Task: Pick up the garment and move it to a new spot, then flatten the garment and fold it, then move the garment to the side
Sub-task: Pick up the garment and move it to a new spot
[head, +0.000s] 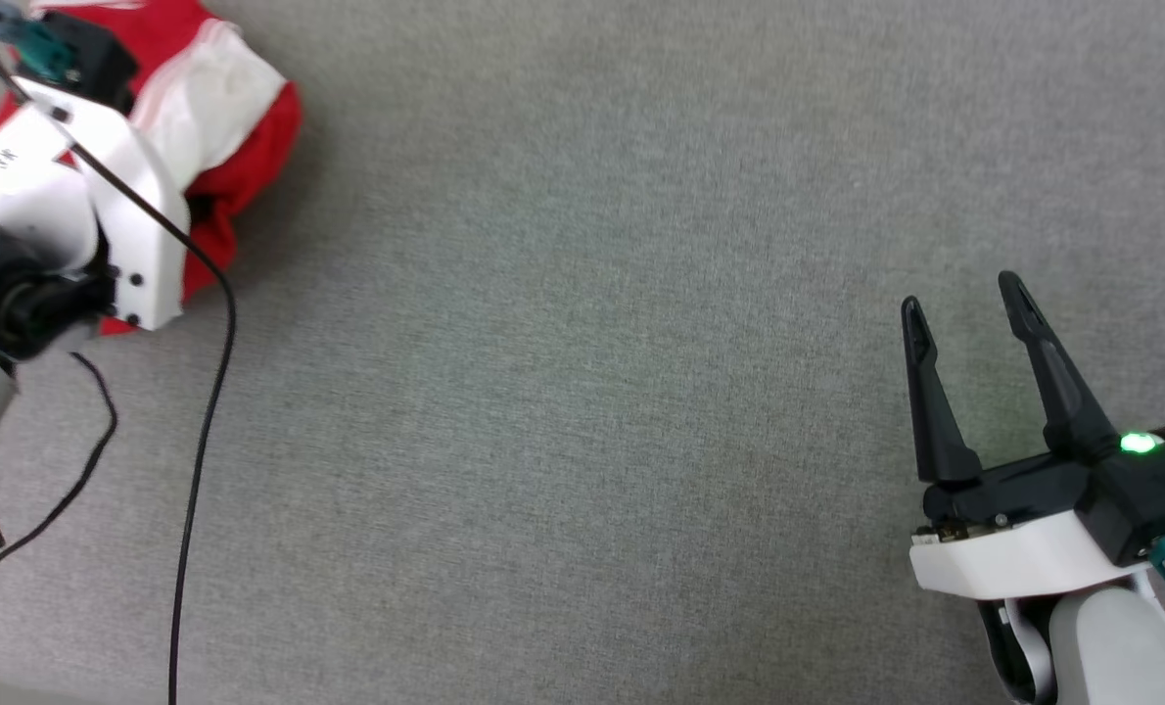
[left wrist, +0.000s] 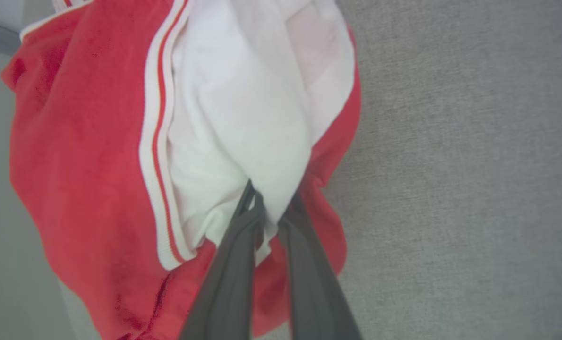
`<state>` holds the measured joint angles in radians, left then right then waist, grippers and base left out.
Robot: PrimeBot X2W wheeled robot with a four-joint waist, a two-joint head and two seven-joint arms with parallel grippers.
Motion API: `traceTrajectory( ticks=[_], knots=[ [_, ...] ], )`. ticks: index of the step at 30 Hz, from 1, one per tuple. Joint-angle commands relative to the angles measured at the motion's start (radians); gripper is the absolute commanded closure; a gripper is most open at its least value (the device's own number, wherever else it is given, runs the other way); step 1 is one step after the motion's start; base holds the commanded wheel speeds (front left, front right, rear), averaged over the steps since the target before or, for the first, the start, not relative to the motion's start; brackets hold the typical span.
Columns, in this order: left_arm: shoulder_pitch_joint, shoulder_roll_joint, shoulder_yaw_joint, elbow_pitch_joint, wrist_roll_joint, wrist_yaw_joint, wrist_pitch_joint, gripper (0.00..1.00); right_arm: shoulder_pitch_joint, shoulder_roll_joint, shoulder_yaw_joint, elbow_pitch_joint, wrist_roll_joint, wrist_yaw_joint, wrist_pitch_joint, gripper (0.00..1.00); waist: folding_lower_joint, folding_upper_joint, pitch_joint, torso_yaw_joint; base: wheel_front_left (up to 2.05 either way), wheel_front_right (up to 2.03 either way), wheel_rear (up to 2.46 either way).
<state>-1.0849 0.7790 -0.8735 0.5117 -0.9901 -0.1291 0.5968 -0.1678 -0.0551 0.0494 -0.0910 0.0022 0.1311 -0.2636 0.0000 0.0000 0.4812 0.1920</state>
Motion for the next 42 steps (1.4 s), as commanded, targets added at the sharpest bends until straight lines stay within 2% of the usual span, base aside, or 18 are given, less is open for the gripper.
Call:
traceTrajectory(
  ticks=[1, 6, 12, 18, 23, 24, 25, 32, 36, 42],
  knots=[
    [0.012, 0.005, -0.020, -0.041, -0.009, 0.000, -0.012, 1.00, 0.016, 0.005, 0.001, 0.009, 0.009, -0.001, -0.002, 0.00, 0.0000, 0.0000, -0.064, 0.011, 0.00, 0.00, 0.00],
    [0.001, -0.003, -0.090, -0.178, -0.017, 0.000, -0.019, 1.00, 0.034, 0.006, 0.009, 0.023, 0.049, -0.001, -0.002, 0.00, 0.0000, 0.0000, -0.129, -0.003, 0.00, 0.00, 0.00],
    [0.000, -0.098, -0.196, -0.291, -0.019, 0.000, -0.019, 1.00, 0.046, 0.006, 0.019, 0.028, 0.091, -0.001, -0.002, 0.00, 0.0000, 0.0000, -0.168, -0.063, 0.00, 0.00, 0.00],
    [-0.053, -0.215, -0.294, -0.331, -0.023, 0.000, -0.061, 1.00, 0.042, 0.006, 0.016, 0.025, 0.122, -0.001, -0.002, 0.00, 0.0000, 0.0000, -0.164, -0.168, 0.00, 0.00, 0.00],
    [-0.137, -0.325, -0.349, -0.315, -0.033, 0.000, -0.124, 1.00, 0.037, 0.006, 0.012, 0.021, 0.145, -0.001, -0.002, 0.00, 0.0000, 0.0000, -0.133, -0.255, 0.00, 0.00, 0.00],
    [-0.182, -0.408, -0.374, -0.298, -0.039, 0.000, -0.166, 1.00, 0.039, 0.006, 0.004, 0.022, 0.157, -0.001, -0.002, 0.00, 0.0000, 0.0000, -0.109, -0.290, 0.00, 0.00, 0.00],
    [-0.193, -0.436, -0.380, -0.290, -0.045, 0.000, -0.178, 1.00, 0.036, 0.006, 0.005, 0.022, 0.160, -0.001, -0.002, 0.00, 0.0000, 0.0000, -0.100, -0.302, 0.00, 0.00, 0.00],
    [-0.237, -0.590, -0.405, -0.188, -0.011, 0.000, -0.257, 1.00, 0.002, 0.006, -0.010, 0.012, 0.175, -0.001, -0.002, 0.00, 0.0000, 0.0000, -0.023, -0.369, 0.00, 0.00, 0.00],
    [-0.178, -0.632, -0.407, -0.105, 0.054, 0.000, -0.242, 1.00, -0.015, 0.006, -0.039, 0.002, 0.180, -0.001, -0.002, 0.00, 0.0000, 0.0000, 0.016, -0.400, 0.00, 0.00, 0.00],
    [-0.073, -0.657, -0.407, -0.028, 0.127, 0.000, -0.212, 1.00, -0.033, 0.006, -0.066, -0.006, 0.190, -0.001, -0.002, 0.00, 0.0000, 0.0000, 0.047, -0.418, 0.00, 0.00, 0.00]
  ],
)
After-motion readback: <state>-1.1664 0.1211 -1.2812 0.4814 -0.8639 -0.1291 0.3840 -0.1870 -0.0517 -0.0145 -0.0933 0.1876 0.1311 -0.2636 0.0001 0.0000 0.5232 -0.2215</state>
